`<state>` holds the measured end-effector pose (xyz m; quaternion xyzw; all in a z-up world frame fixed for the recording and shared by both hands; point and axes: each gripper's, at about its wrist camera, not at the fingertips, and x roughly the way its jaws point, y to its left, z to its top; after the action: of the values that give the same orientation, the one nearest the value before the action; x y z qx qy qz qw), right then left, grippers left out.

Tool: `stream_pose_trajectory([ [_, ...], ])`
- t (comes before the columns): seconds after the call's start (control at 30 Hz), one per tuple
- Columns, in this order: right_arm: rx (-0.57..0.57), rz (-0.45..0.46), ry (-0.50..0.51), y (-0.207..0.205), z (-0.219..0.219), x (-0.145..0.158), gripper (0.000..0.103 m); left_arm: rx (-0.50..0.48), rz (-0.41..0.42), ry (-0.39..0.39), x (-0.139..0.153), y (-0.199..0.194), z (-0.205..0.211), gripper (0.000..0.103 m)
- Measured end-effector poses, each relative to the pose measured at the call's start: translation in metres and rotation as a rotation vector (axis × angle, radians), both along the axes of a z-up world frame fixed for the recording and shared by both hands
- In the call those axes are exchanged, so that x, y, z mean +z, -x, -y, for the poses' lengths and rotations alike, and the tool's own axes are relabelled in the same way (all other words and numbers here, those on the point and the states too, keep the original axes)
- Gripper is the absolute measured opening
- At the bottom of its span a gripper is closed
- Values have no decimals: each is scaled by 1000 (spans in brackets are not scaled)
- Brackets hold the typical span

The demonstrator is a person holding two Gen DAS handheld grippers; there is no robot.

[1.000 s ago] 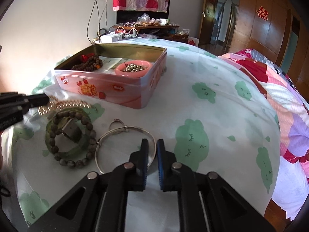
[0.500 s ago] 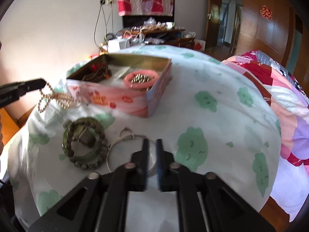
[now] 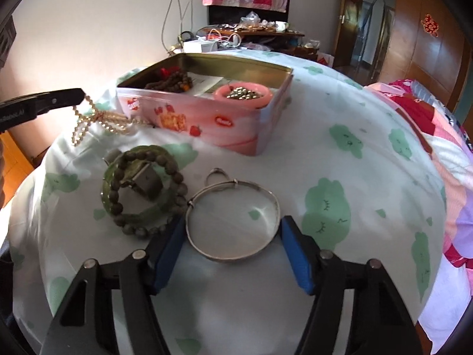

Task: Organize jewelry
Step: 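Lift the pearl necklace and silver hoop and carry both over the tin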

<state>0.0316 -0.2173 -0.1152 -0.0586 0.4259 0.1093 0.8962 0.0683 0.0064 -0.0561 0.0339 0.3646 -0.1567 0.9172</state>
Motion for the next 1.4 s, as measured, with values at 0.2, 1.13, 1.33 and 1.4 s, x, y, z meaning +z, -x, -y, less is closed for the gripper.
stream_pose_trajectory([
  [0.2,-30,59,-27,4,6,17,68,-7,36,16,19,2,0,6],
  [1.13,-72,252,5,-51,1,83,68,20,166,-31,76,-52,24,6],
  [1.33,-83,269,31,-69,0,87,68,23,161,-51,67,-68,35,6],
  [1.4,-86,268,35,-76,0,87,68,21,158,-59,65,-74,39,6],
])
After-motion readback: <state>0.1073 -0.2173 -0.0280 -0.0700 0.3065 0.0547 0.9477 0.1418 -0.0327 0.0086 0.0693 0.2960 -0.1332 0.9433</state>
